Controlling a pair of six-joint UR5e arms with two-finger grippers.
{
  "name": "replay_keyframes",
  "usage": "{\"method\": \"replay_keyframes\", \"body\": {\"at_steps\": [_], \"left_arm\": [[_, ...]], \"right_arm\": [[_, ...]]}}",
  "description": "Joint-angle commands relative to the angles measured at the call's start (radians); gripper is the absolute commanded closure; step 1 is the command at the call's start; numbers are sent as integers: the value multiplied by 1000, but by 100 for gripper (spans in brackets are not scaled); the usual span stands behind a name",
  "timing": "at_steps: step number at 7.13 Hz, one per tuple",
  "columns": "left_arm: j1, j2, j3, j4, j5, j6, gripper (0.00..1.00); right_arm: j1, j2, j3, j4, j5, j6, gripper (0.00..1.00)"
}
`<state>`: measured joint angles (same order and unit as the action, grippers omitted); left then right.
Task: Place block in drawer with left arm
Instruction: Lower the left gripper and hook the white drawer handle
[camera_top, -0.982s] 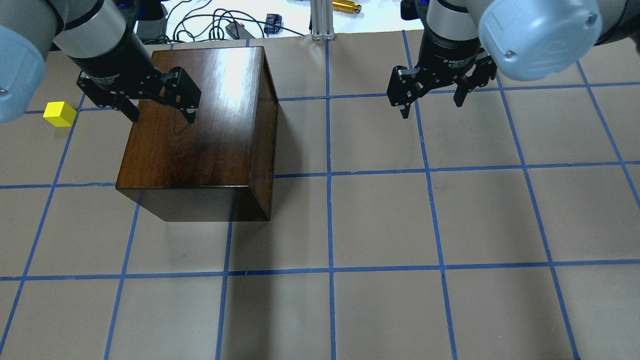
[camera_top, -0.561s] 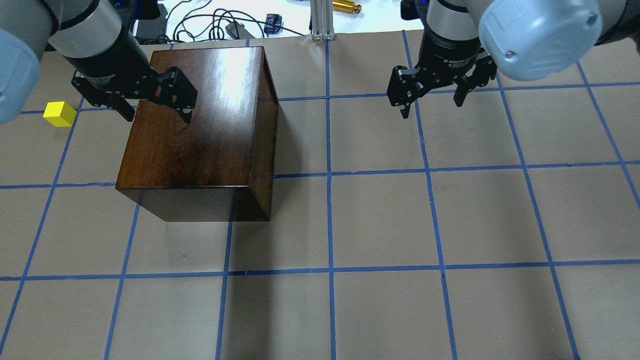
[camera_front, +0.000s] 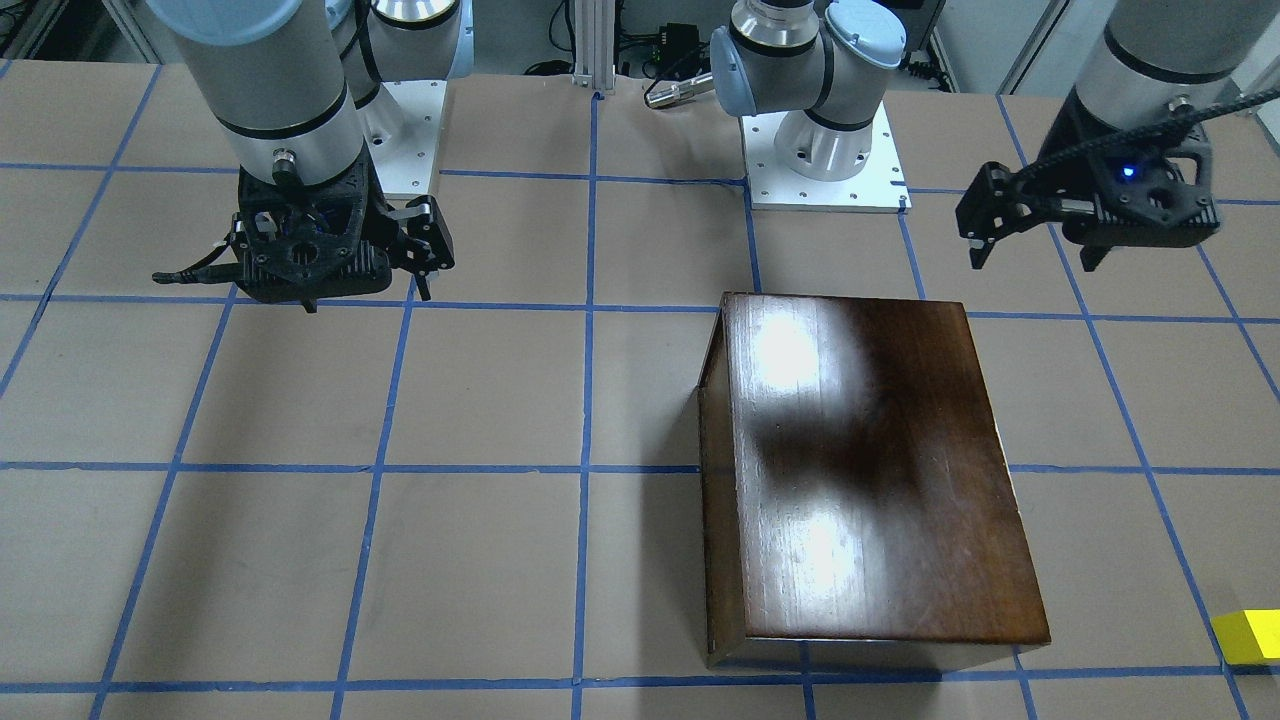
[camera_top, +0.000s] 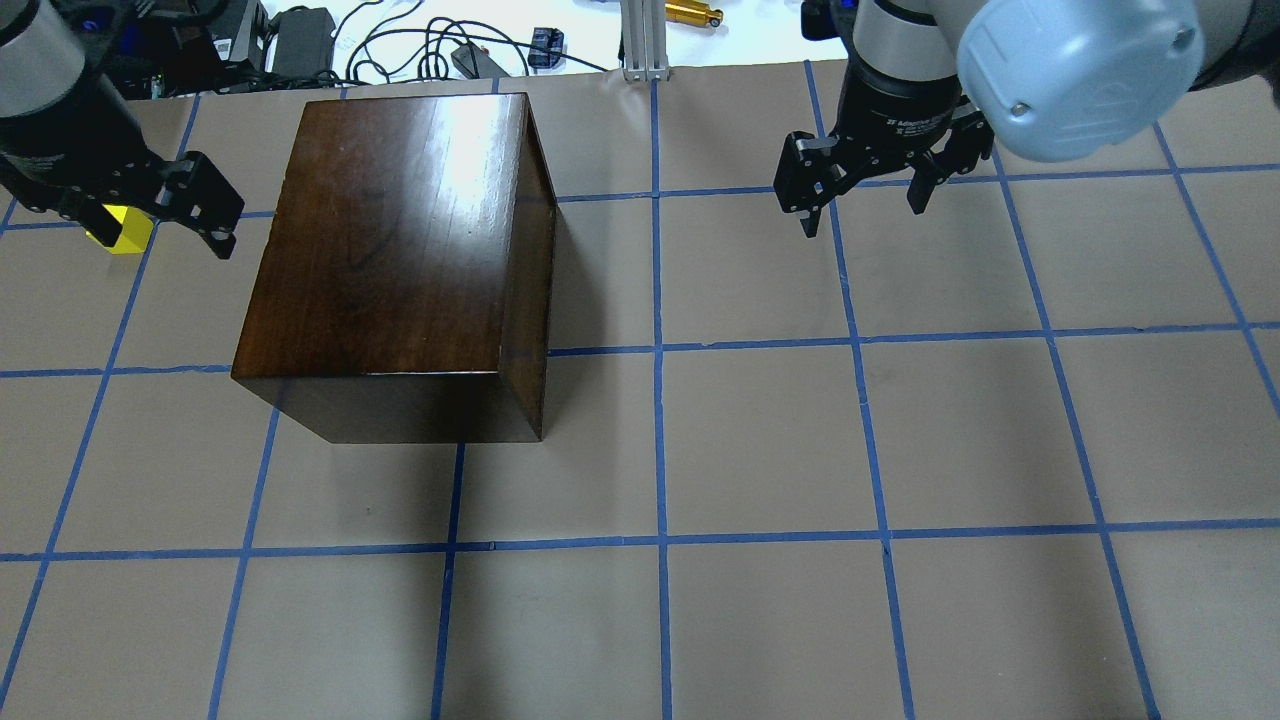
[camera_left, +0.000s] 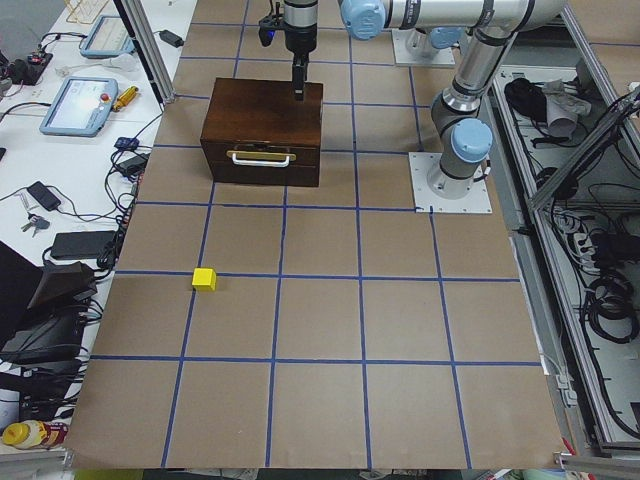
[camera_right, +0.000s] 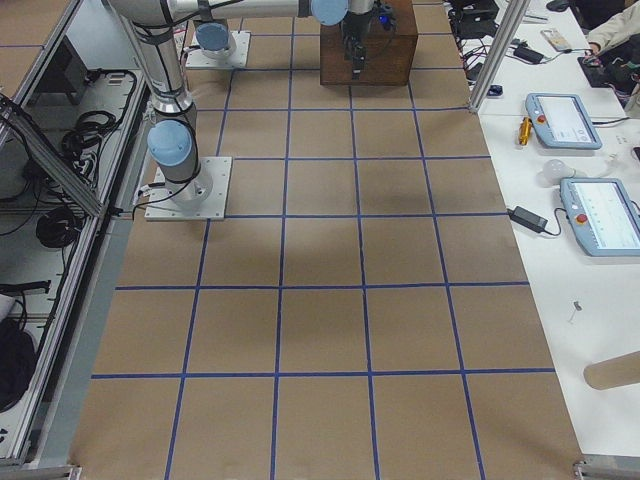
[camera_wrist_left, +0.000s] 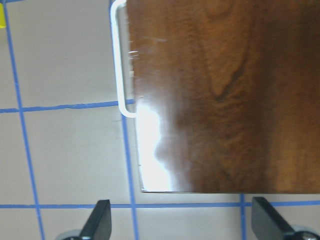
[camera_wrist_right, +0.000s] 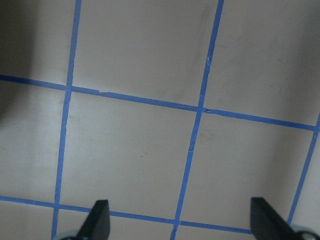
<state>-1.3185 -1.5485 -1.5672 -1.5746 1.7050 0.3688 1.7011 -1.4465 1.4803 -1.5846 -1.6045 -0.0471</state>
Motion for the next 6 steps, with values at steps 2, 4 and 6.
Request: {"method": "replay_keyframes", "body": {"at_steps": [2, 4, 6], "left_arm": [[235, -51, -2, 18, -16, 333, 0], [294, -106, -2, 68, -77, 379, 0], [324, -163, -1, 77, -132, 450, 0]], "right_arm": [[0, 0, 0, 0, 0, 0, 0], [0, 0, 0, 0, 0, 0, 0], [0, 0, 0, 0, 0, 1, 0]]}}
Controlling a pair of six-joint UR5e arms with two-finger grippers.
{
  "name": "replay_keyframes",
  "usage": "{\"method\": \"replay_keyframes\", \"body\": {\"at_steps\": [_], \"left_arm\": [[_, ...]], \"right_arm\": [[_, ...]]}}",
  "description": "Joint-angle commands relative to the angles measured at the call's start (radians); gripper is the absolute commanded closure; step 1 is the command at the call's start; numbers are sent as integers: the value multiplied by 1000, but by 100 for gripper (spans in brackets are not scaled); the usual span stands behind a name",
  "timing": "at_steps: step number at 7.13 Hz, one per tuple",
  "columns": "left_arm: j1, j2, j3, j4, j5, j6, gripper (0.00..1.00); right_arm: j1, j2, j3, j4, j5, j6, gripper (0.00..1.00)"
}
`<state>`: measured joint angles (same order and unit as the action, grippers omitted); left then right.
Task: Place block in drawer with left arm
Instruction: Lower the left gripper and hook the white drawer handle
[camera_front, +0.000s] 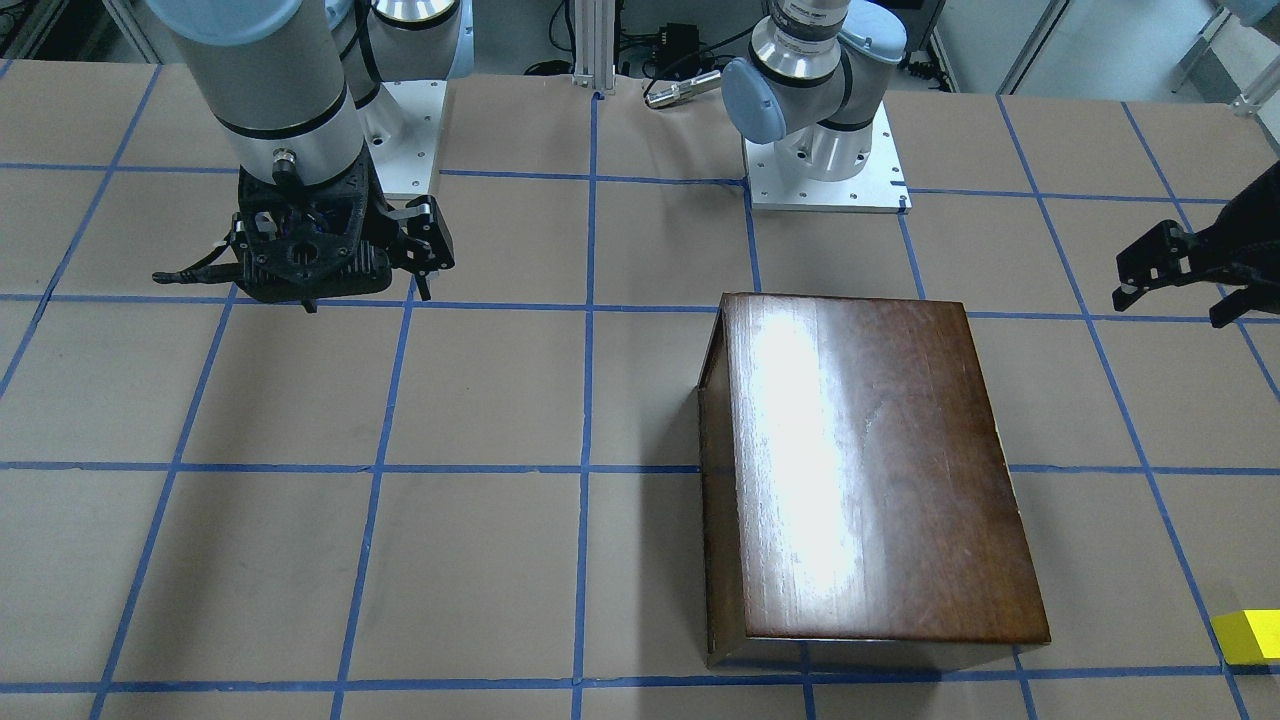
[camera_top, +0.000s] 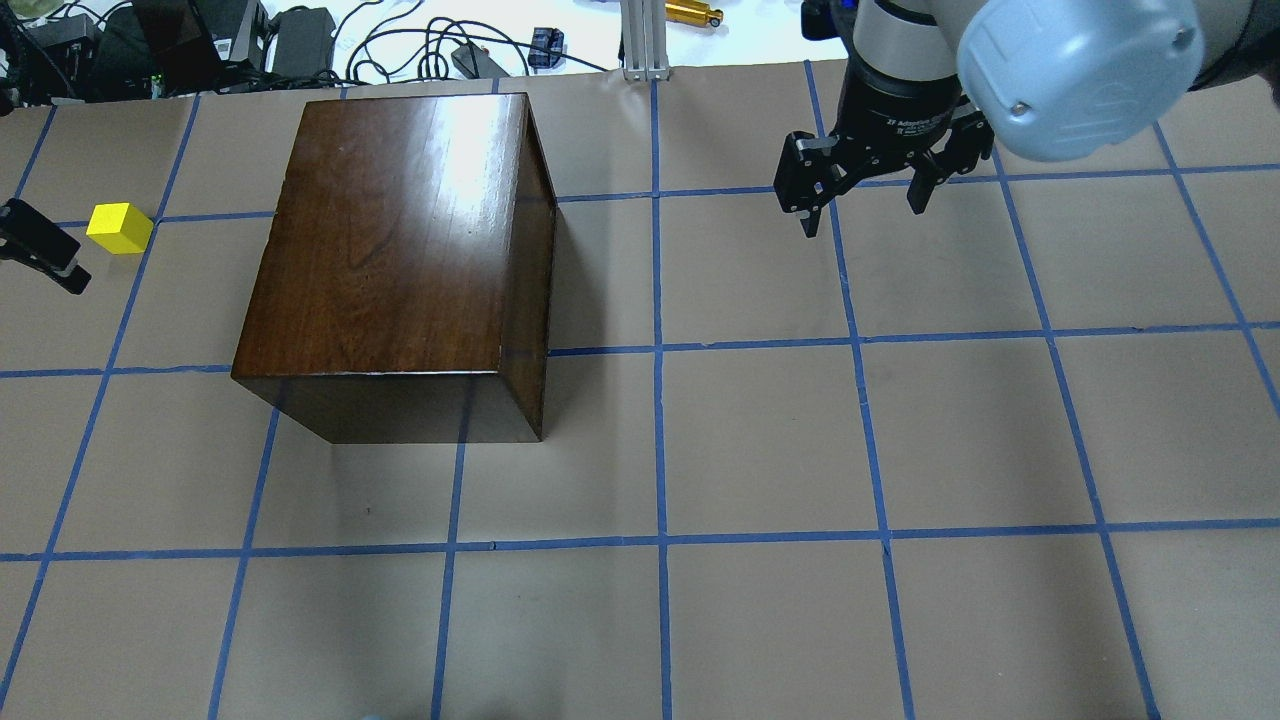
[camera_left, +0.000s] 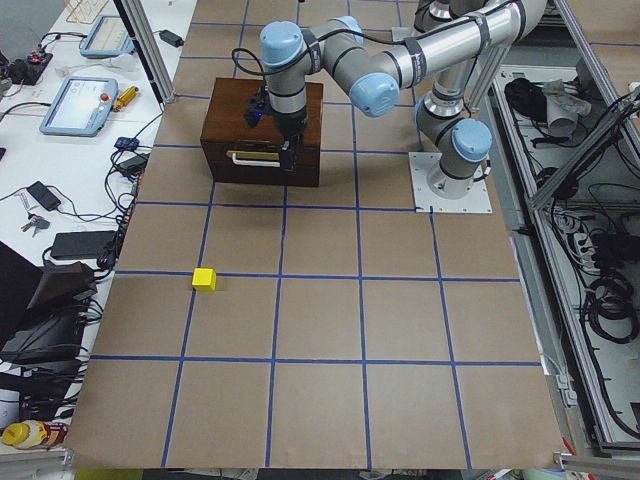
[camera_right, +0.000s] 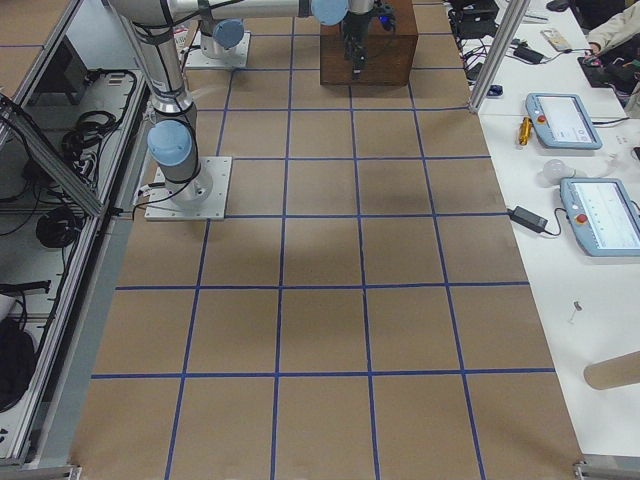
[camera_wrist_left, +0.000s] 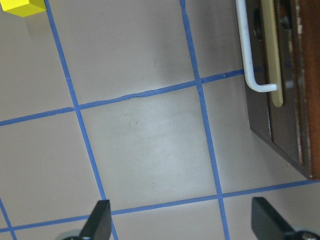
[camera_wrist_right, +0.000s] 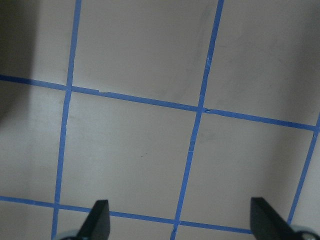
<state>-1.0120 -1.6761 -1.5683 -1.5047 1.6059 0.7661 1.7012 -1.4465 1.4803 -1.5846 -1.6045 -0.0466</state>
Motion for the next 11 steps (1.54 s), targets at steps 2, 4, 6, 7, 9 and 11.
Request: {"method": "replay_keyframes", "body": {"at_steps": [2, 4, 6, 7, 9, 11], "left_arm": [[23, -115, -1, 50, -180, 52, 4], [23, -187, -6, 100, -213, -58, 4], [16, -203, -42, 101, -300, -165, 0], [9, -211, -50, 109, -313, -165, 0], [-5, -229, -53, 124, -314, -165, 0], [-49, -243, -53, 142, -334, -192, 0]], "right_arm": [[0, 0, 0, 0, 0, -1, 0], [0, 0, 0, 0, 0, -1, 0], [0, 0, 0, 0, 0, 1, 0], [0, 0, 0, 0, 0, -1, 0], [0, 0, 0, 0, 0, 1, 0], [0, 0, 0, 0, 1, 1, 0]]}}
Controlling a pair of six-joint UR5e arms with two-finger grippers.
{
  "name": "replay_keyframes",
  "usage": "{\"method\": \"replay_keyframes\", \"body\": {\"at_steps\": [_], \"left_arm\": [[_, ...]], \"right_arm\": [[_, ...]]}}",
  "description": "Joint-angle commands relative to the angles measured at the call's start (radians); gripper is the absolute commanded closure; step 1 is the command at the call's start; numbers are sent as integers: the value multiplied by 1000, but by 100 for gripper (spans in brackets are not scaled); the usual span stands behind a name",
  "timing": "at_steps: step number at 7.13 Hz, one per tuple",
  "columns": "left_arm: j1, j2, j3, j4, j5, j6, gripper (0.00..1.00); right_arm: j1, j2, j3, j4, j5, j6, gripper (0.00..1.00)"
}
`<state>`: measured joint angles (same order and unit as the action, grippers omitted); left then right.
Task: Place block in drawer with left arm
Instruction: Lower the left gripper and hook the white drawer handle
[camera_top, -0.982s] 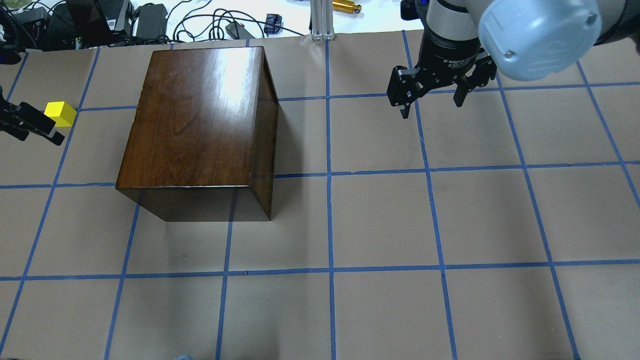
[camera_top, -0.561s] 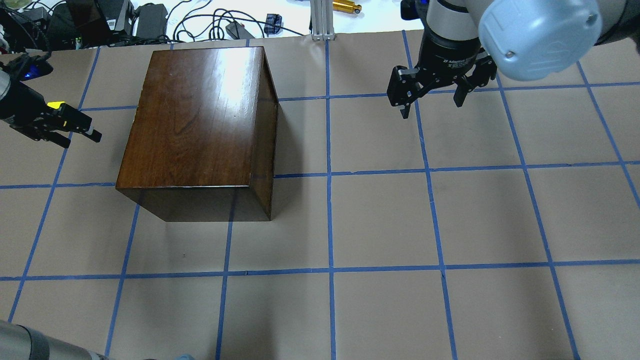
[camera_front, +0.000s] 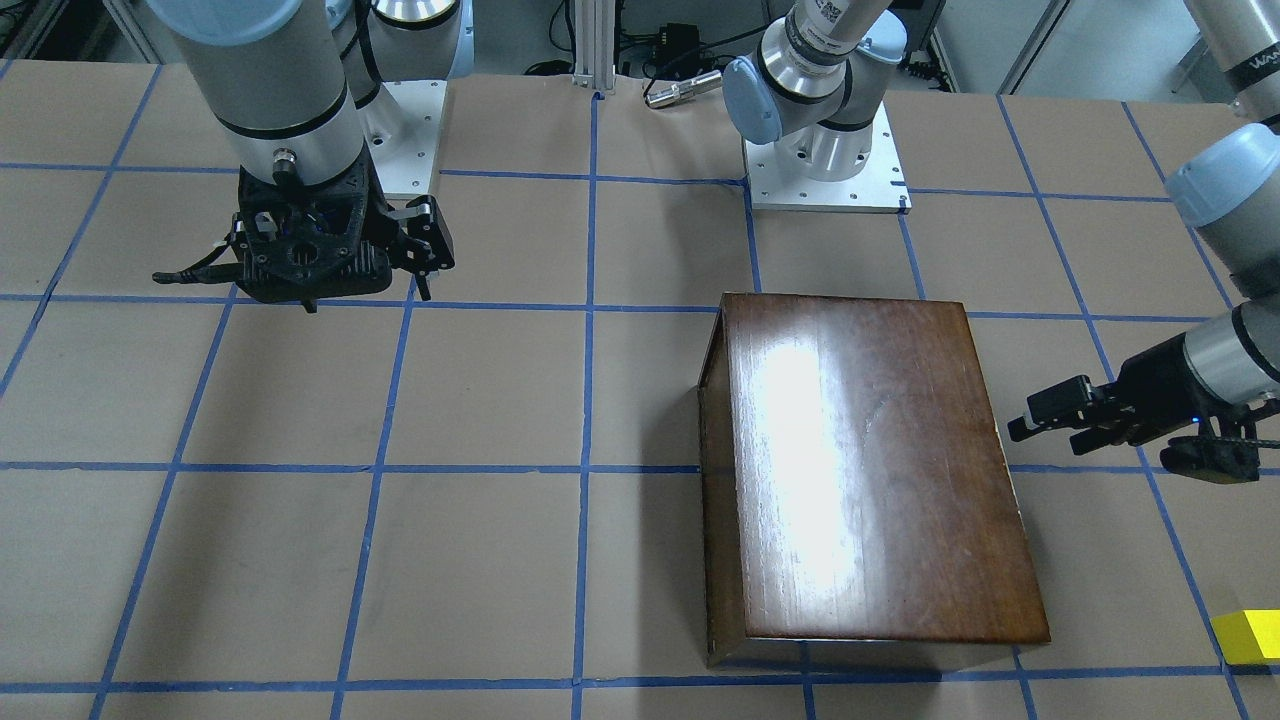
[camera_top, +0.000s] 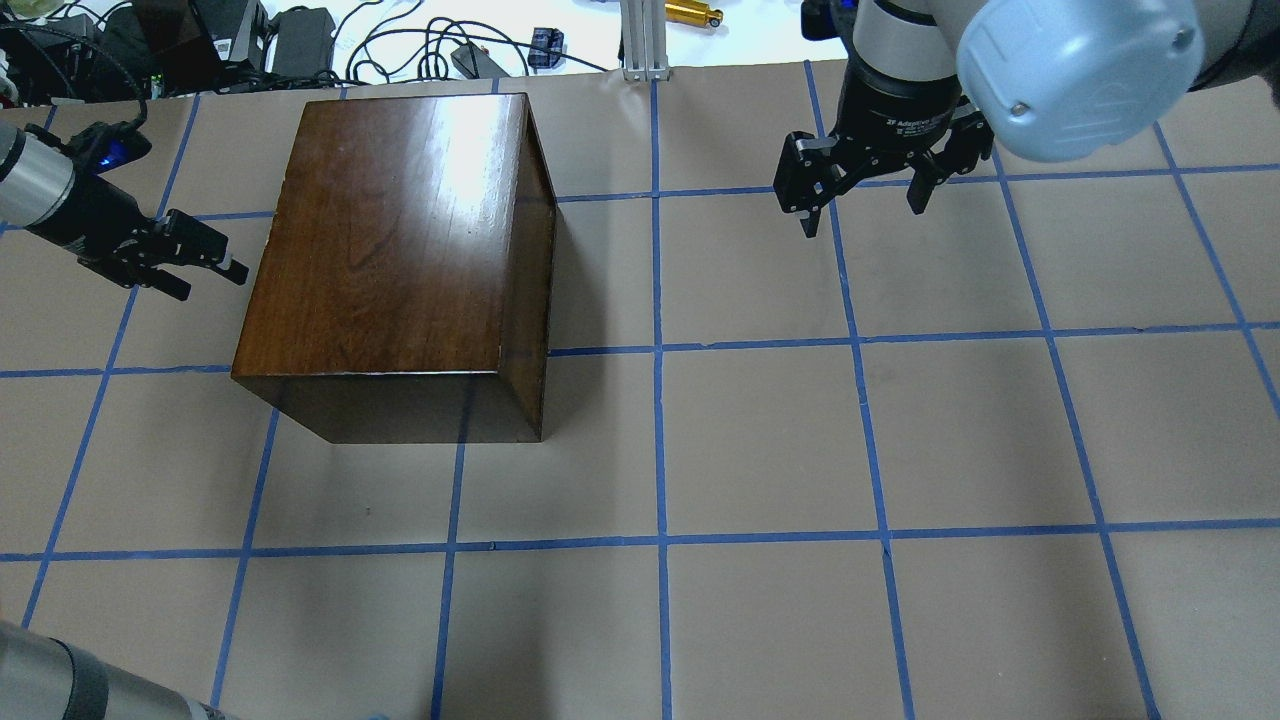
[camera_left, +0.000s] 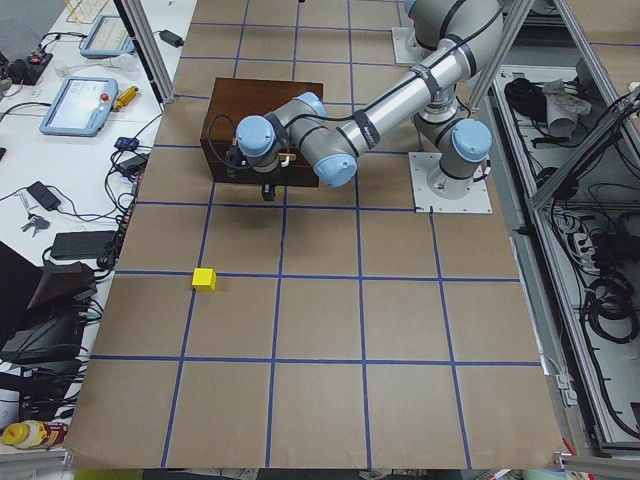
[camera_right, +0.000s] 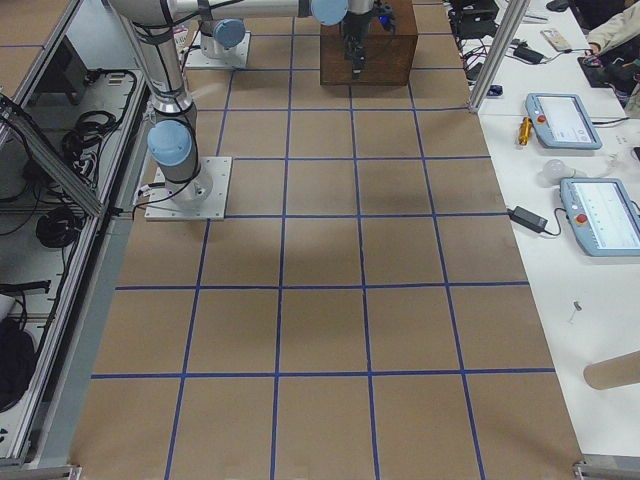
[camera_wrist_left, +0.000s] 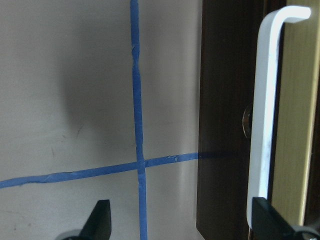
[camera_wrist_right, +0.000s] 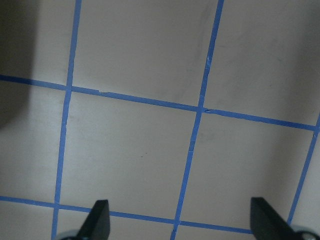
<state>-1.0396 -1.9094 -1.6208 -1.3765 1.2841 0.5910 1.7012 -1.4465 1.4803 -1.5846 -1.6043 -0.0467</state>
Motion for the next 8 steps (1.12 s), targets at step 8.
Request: {"method": "replay_keyframes", "body": {"at_steps": [8], "left_arm": [[-20, -74, 9, 85, -6, 15, 0]], "right_arm": [[0, 0, 0, 0, 0, 1, 0]]}}
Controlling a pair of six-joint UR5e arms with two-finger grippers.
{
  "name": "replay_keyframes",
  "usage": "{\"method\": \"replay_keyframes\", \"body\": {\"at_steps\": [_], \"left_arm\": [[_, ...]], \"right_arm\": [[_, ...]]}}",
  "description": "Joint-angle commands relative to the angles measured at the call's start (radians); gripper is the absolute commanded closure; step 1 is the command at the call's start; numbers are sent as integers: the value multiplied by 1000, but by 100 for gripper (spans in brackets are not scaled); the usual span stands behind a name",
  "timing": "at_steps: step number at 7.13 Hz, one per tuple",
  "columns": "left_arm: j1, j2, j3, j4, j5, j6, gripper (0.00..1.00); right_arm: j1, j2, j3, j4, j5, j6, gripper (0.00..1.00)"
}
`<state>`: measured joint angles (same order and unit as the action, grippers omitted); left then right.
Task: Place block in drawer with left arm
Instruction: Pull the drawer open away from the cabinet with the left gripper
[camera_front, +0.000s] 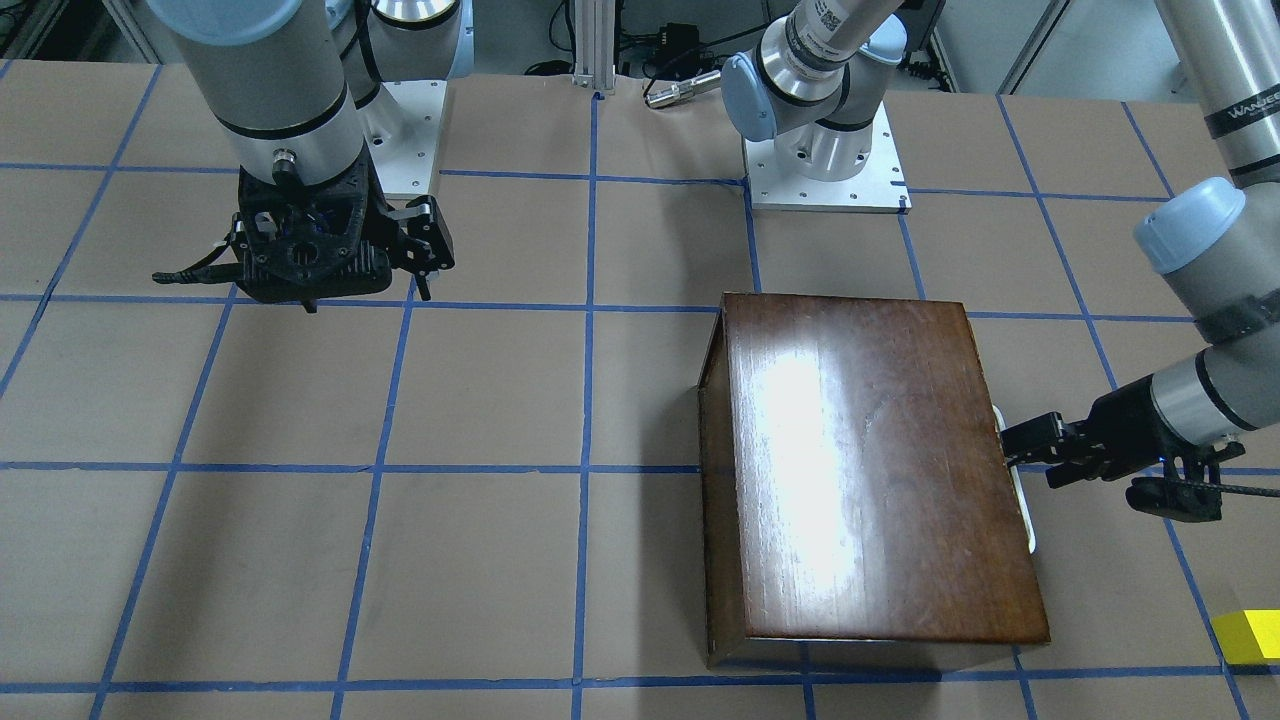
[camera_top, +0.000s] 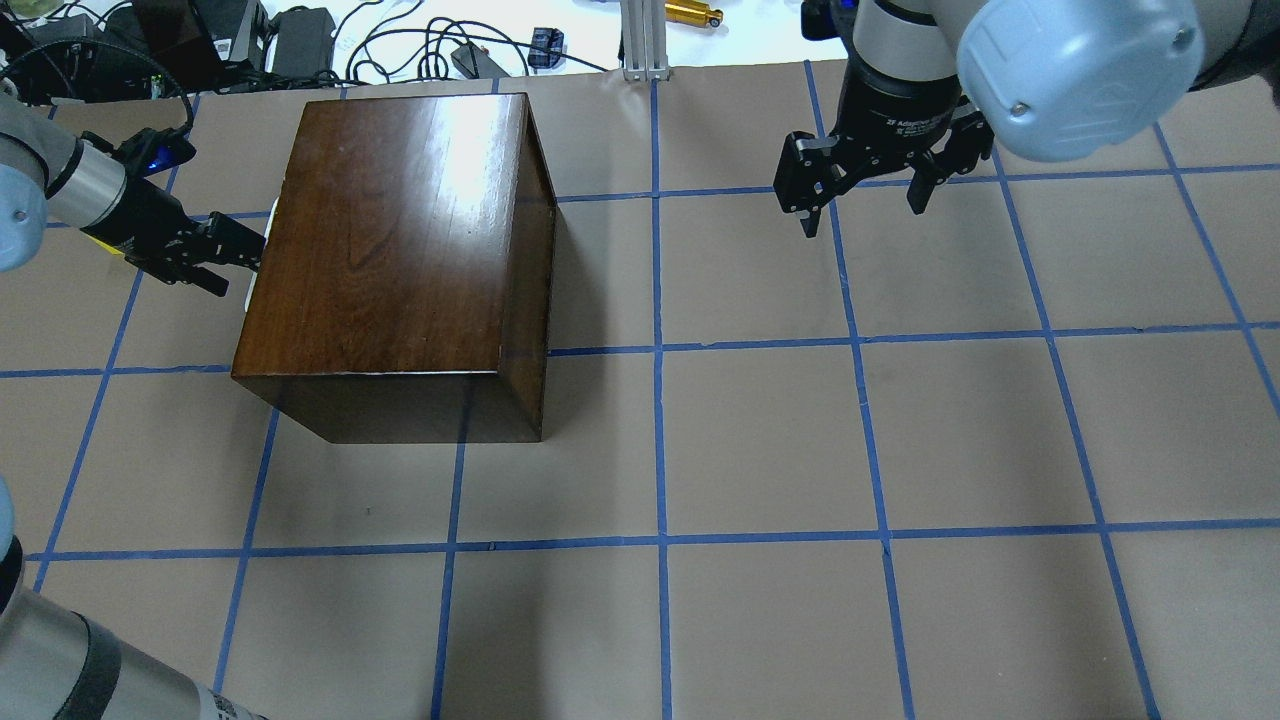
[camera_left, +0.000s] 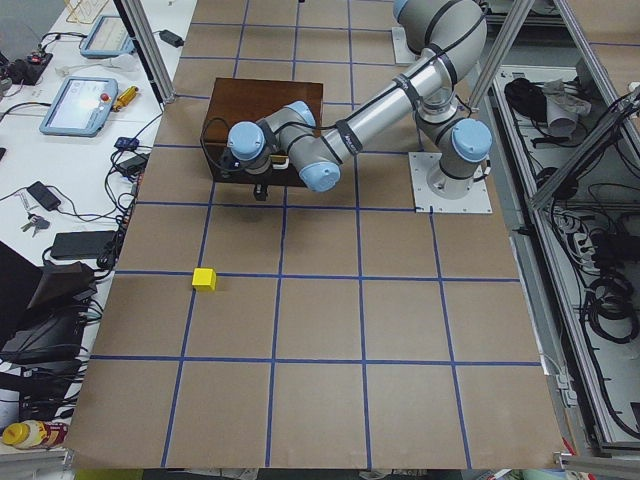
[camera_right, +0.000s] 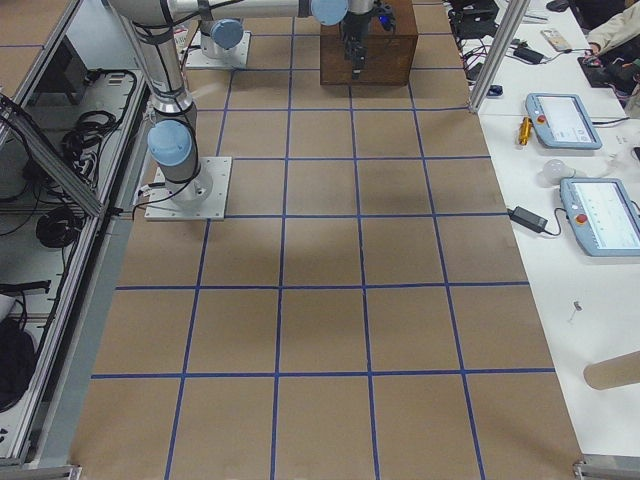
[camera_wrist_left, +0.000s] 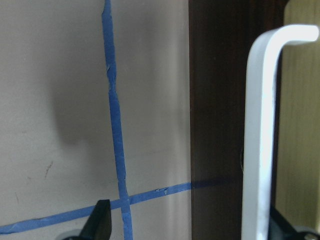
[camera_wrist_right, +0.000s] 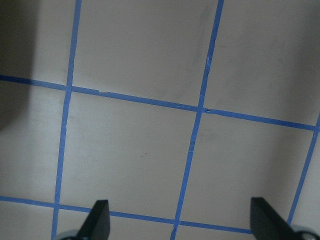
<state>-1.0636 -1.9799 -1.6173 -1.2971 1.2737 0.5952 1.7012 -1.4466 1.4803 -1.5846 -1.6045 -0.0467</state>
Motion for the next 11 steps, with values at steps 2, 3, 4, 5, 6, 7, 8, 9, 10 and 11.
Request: {"method": "replay_keyframes", "body": {"at_steps": [2, 3, 4, 5, 6, 7, 8, 9, 10, 11], "left_arm": [[8, -4, 7, 19, 10, 29, 0], [20, -2, 7, 19, 10, 29, 0], [45, -4, 7, 22, 9, 40, 0], [54, -2, 7, 24, 12, 66, 0], [74, -2, 8, 24, 21, 74, 0], [94, -2, 13, 38, 29, 74, 0], [108, -2, 13, 39, 38, 80, 0], [113, -2, 13, 39, 62, 81, 0], [132, -2, 13, 39, 62, 81, 0], [154, -1, 13, 41, 64, 86, 0]], "right_arm": [[0, 0, 0, 0, 0, -1, 0], [0, 0, 0, 0, 0, 1, 0], [0, 0, 0, 0, 0, 1, 0], [0, 0, 0, 0, 0, -1, 0], [0, 0, 0, 0, 0, 1, 0], [0, 0, 0, 0, 0, 1, 0], [0, 0, 0, 0, 0, 1, 0], [0, 0, 0, 0, 0, -1, 0], [0, 0, 0, 0, 0, -1, 0], [0, 0, 0, 0, 0, 1, 0]]}}
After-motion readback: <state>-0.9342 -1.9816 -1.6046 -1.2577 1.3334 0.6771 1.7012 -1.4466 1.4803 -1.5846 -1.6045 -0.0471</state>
